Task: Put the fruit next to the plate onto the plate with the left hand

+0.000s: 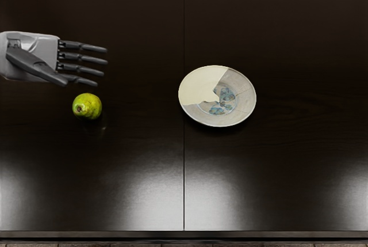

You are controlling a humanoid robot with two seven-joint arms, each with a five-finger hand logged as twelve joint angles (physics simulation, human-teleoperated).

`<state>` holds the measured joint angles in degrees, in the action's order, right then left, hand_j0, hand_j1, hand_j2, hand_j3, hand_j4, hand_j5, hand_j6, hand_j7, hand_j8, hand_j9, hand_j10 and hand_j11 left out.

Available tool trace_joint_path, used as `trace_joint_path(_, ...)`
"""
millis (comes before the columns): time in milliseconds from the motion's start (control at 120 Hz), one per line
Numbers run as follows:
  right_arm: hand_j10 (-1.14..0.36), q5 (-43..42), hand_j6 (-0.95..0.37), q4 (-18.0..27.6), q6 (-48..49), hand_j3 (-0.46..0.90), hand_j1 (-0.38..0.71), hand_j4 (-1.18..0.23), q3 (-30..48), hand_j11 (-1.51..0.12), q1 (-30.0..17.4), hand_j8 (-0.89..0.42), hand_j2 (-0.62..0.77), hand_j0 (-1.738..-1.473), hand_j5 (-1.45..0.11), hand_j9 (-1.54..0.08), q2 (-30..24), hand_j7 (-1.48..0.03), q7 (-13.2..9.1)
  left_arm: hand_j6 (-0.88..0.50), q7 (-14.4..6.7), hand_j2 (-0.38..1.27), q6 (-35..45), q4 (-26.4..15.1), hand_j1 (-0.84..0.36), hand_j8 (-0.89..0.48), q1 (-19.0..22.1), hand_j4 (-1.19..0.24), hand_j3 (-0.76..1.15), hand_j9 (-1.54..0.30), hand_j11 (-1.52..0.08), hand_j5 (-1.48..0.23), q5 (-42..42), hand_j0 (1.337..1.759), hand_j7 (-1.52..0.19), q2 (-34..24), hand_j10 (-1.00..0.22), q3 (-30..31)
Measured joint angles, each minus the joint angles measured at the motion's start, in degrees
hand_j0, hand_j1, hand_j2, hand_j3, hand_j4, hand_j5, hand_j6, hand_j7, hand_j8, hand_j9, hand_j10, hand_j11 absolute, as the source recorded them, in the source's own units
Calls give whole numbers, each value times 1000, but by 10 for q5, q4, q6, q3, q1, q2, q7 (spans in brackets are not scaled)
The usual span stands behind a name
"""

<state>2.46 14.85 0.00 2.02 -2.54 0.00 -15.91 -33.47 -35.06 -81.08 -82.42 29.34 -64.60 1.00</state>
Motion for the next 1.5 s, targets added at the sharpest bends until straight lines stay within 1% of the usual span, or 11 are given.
trace_joint_path(258,-29,0,-29,1,0,0,-314,-29,0,-38,0,-29,-6,-1658,-38,-38,0,-38,1,-238,0,47,0,0,57,-238,-2,-238,0,-315,-315,-315,0,1658,-315,6,-239,0)
trace_joint_path(333,-29,0,-29,1,0,0,-314,-29,0,-38,0,-29,-6,-1658,-38,-38,0,-38,1,-238,-1,47,0,0,56,-238,-19,-238,0,-315,-316,-315,-16,1658,-315,24,-239,0)
trace_joint_path(458,-29,0,-29,1,0,0,-314,-29,0,-38,0,-29,-6,-1658,-38,-38,0,-38,0,-238,-1,47,0,1,57,-239,-26,-239,0,-316,-316,-315,-75,1658,-315,27,-240,-11)
trace_joint_path(558,-29,0,-29,1,0,0,-314,-29,0,-38,0,-29,-6,-1658,-38,-38,0,-38,0,-240,0,47,0,1,55,-241,-43,-241,0,-317,-317,-317,-142,1658,-317,35,-241,-22)
trace_joint_path(692,-29,0,-29,1,0,0,-314,-29,0,-38,0,-29,-6,-1658,-38,-38,0,-38,0,-254,-2,50,0,-9,41,-254,-52,-255,0,-333,-333,-333,-251,1658,-333,61,-255,-26)
trace_joint_path(883,-29,0,-29,1,0,0,-314,-29,0,-38,0,-29,-6,-1658,-38,-38,0,-38,0,-270,-13,53,0,-33,26,-270,-65,-270,0,-351,-351,-351,-388,1658,-351,109,-270,-25)
trace_joint_path(975,-29,0,-29,1,0,0,-314,-29,0,-38,0,-29,-6,-1658,-38,-38,0,-38,0,-274,-14,55,0,-39,21,-274,-78,-274,0,-356,-356,-356,-432,1658,-356,109,-274,-25)
trace_joint_path(1067,-29,0,-29,1,0,0,-314,-29,0,-38,0,-29,-6,-1658,-38,-38,0,-38,0,-274,-15,55,0,-41,22,-274,-78,-274,0,-355,-355,-355,-486,1658,-355,108,-274,-25)
trace_joint_path(1217,-29,0,-29,0,0,0,-314,-29,0,-38,0,-29,-6,-1658,-38,-38,0,-38,0,-260,-15,52,0,-42,41,-260,-81,-260,0,-335,-335,-335,-523,1658,-335,111,-259,-25)
trace_joint_path(1317,-29,0,-29,-1,0,0,-314,-29,0,-38,0,-29,-6,-1658,-38,-38,0,-38,0,-255,-15,51,0,-42,48,-255,-92,-254,0,-328,-328,-328,-577,1658,-328,141,-254,-25)
trace_joint_path(1500,-29,0,-29,-2,0,0,-314,-29,0,-38,0,-29,-6,-1658,-38,-38,0,-38,0,-250,-15,50,35,-61,54,-250,-79,-249,0,-321,-321,-321,-682,1658,-321,164,-249,-18)
